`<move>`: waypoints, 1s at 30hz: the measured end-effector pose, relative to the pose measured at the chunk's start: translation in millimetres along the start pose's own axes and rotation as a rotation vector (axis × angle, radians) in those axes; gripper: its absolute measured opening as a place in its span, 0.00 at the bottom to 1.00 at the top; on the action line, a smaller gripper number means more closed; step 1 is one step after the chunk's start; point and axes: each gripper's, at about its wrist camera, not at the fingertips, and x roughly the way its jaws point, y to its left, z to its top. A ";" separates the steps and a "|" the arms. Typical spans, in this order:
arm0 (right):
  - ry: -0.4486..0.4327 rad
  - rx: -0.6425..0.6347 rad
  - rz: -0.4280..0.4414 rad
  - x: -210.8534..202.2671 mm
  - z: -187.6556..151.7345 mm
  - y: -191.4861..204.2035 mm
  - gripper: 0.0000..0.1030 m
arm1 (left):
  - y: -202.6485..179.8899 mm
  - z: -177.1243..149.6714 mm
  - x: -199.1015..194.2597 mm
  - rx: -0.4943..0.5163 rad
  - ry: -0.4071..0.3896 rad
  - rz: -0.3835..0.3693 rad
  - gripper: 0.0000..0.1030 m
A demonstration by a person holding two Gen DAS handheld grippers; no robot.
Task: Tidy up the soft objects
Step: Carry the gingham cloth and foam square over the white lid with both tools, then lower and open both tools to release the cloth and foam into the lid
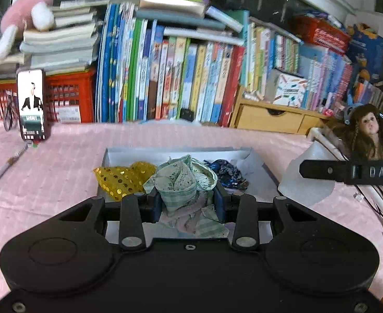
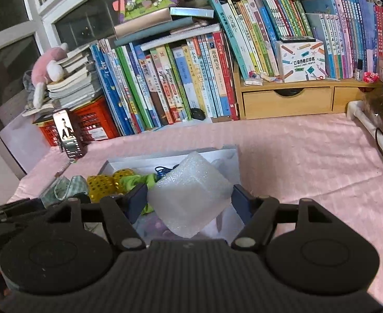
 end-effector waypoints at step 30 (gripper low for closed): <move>0.004 -0.079 -0.083 68.3 6.8 -9.6 0.70 | 36.7 58.3 73.0 -0.048 0.056 0.093 0.35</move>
